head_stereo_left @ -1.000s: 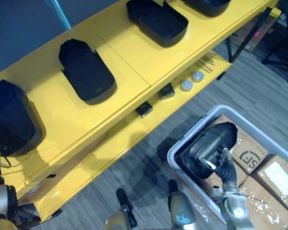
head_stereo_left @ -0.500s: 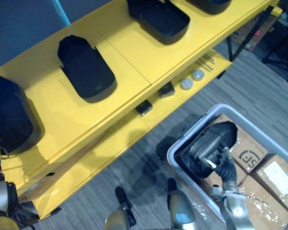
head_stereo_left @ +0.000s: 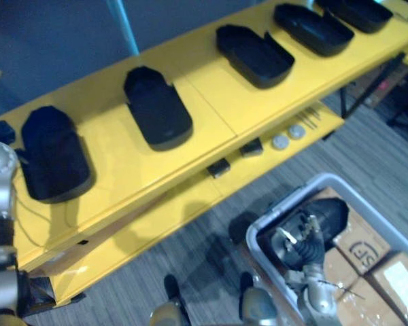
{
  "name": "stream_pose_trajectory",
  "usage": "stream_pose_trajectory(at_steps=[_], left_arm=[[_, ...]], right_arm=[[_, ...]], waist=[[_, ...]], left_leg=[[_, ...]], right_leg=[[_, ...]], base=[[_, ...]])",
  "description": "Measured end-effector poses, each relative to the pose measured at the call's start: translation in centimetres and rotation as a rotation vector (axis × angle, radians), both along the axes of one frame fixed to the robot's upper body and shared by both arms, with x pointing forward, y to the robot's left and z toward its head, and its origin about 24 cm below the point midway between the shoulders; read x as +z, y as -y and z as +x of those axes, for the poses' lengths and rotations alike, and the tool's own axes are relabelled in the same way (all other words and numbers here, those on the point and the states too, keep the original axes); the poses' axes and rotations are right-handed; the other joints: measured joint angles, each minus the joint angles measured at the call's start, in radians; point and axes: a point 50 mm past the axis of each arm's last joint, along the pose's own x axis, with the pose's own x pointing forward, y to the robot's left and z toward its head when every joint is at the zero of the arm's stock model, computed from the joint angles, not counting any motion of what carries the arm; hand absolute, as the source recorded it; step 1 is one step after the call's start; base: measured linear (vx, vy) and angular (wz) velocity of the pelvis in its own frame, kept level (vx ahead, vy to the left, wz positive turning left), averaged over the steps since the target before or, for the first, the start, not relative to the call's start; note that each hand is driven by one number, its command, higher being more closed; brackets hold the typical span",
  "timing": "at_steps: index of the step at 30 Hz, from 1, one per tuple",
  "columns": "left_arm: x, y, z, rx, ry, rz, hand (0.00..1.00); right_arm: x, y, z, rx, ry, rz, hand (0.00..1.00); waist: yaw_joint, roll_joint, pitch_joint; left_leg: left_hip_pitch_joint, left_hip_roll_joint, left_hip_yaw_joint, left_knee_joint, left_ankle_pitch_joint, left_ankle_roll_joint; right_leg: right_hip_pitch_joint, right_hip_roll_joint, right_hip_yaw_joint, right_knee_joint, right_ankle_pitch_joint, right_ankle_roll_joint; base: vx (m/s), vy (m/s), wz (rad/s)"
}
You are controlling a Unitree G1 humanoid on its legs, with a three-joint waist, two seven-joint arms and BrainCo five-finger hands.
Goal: Walk over and take plastic housings, then place them on the shelf
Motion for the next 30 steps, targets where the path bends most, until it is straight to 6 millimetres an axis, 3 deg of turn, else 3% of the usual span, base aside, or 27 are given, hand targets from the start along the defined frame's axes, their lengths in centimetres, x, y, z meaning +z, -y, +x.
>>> stream_pose_trajectory(at_steps=[3, 7, 8, 10, 14, 18, 22, 30], left_arm=[[-0.9, 2.6, -2.2, -0.107, -0.021, 0.118, 0.00], [-3.6, 3.9, -4.4, -0.205, -0.154, 0.181, 0.00], [-4.5, 3.9, -5.1, -0.233, -0.203, 0.187, 1.00], [-5.8, 4.0, -6.2, -0.277, -0.297, 0.205, 1.00], [-8.5, 5.4, -7.7, -0.424, -0.546, 0.293, 1.00], [-11.6, 6.6, -8.1, -0.561, -0.787, 0.310, 1.00], [-13.0, 6.7, -8.1, -0.614, -0.958, 0.301, 1.00], [-15.1, 6.8, -7.1, -0.718, -1.153, 0.242, 1.00]], right_arm=[[0.0, 0.1, -0.1, -0.026, 0.002, 0.004, 0.00], [0.3, 0.7, 0.0, -0.049, 0.013, -0.004, 0.00], [0.2, 1.1, -0.1, -0.062, 0.010, -0.008, 0.00], [0.3, 1.4, -0.1, -0.072, 0.010, -0.011, 0.00], [0.3, 1.8, -0.2, -0.095, 0.012, -0.014, 0.00], [0.3, 2.2, -0.3, -0.115, 0.012, 0.003, 0.00], [0.2, 2.4, -0.3, -0.122, 0.007, 0.004, 0.00], [-0.5, 3.4, -0.7, -0.128, -0.036, -0.014, 0.00]], waist=[[0.028, 0.010, -0.046], [0.058, 0.041, -0.082], [0.074, 0.048, -0.092], [0.087, 0.050, -0.104], [0.105, 0.028, -0.127], [0.109, 0.009, -0.143], [0.106, -0.001, -0.149], [0.100, 0.019, -0.140]], left_leg=[[0.014, -0.003, -0.023, -0.001, 0.000, 0.000], [0.011, -0.003, -0.044, -0.006, -0.008, 0.003], [0.011, -0.005, -0.047, -0.006, -0.008, 0.004], [0.008, -0.007, -0.054, -0.006, -0.009, 0.005], [-0.009, -0.009, -0.080, -0.007, 0.002, 0.009], [-0.020, -0.014, -0.091, -0.007, 0.008, 0.007], [-0.030, -0.016, -0.094, -0.007, 0.012, 0.007], [-0.030, -0.014, -0.089, -0.008, 0.013, 0.008]], right_leg=[[0.048, 0.000, -0.034, -0.026, 0.001, 0.000], [0.070, 0.002, -0.071, -0.040, 0.005, -0.001], [0.081, 0.002, -0.078, -0.057, 0.006, -0.005], [0.085, 0.001, -0.085, -0.072, 0.011, -0.007], [0.090, 0.003, -0.111, -0.082, 0.017, -0.013], [0.088, 0.000, -0.119, -0.083, 0.019, -0.012], [0.083, -0.001, -0.129, -0.080, 0.031, -0.007], [0.080, -0.001, -0.128, -0.079, 0.034, -0.011]], base=[[0.04, -0.022, 0.29], [-0.06, 0.016, 0.27], [-0.07, 0.026, 0.10], [-0.07, 0.029, 0.13], [-0.05, 0.010, 0.18], [0.00, 0.006, 0.08], [0.00, 0.001, 0.03], [0.00, 0.001, -0.01]])
